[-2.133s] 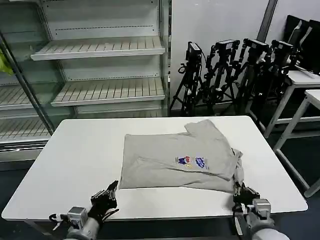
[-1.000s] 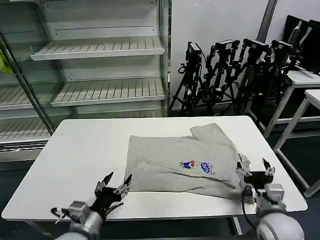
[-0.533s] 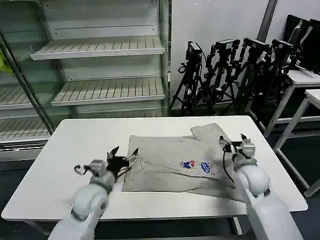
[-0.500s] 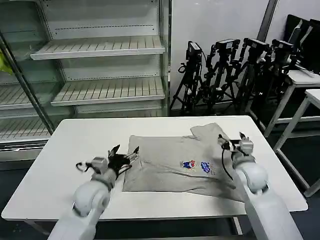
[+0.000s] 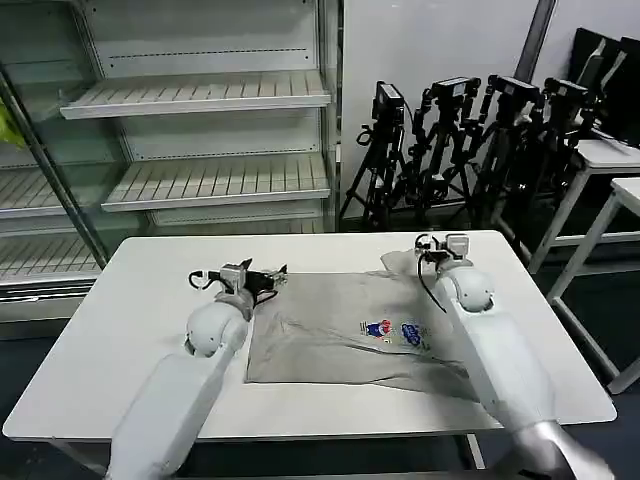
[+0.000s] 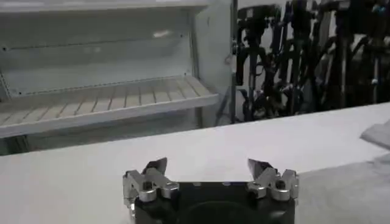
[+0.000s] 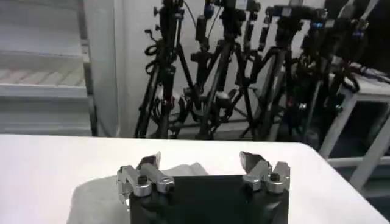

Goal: Fold and organize the clothes.

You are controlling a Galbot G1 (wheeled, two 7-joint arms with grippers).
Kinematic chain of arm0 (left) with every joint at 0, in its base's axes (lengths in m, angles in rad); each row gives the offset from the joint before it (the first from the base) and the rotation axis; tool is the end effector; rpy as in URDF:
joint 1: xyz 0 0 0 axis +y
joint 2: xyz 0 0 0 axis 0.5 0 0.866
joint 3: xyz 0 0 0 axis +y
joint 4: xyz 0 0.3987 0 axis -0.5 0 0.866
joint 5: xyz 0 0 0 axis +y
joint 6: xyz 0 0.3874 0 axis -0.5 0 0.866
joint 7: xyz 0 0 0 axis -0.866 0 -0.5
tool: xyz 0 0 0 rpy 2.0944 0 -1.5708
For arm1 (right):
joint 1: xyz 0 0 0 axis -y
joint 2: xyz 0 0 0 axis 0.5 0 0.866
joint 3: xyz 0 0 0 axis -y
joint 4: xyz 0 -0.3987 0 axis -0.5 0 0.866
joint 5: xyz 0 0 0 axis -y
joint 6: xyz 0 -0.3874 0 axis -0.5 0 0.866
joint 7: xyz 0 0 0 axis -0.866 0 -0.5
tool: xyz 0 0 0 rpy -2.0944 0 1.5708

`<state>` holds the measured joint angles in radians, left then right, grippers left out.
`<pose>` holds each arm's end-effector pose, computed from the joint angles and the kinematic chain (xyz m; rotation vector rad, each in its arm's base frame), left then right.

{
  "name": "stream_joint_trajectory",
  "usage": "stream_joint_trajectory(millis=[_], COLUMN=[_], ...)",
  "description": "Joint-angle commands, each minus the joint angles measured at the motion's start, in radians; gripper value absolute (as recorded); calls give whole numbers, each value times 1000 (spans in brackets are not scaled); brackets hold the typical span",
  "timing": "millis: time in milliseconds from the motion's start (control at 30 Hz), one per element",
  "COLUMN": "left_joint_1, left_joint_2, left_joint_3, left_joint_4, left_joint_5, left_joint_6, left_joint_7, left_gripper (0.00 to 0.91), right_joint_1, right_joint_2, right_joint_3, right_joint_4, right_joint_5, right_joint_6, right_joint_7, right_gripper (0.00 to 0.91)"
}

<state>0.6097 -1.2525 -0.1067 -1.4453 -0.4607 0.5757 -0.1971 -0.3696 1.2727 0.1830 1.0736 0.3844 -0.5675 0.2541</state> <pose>0.5189 -0.0079 -0.2800 -0.2197 -2.7302 -0.1447 0.6206 -0.0626 -0.2594 -0.1763 -2.6784 0.1992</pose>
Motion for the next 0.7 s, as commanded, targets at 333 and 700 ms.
stream_joint_trajectory(millis=[333, 700], left_joint_1=[-81, -23], left_joint_2=[17, 36], left_joint_3=[65, 64], left_joint_4=[134, 91], left_joint_5=[4, -80], left_joint_6=[3, 4], left_joint_7=[5, 24], left_gripper=[907, 40], right_joint_1=[116, 102], right_joint_2=[45, 56], right_joint_3=[-58, -35], right_joint_4=[-263, -301], right_joint_5=[-51, -59], right_joint_6=[-2, -8], right_joint_7=[-28, -44], right_gripper=[907, 0])
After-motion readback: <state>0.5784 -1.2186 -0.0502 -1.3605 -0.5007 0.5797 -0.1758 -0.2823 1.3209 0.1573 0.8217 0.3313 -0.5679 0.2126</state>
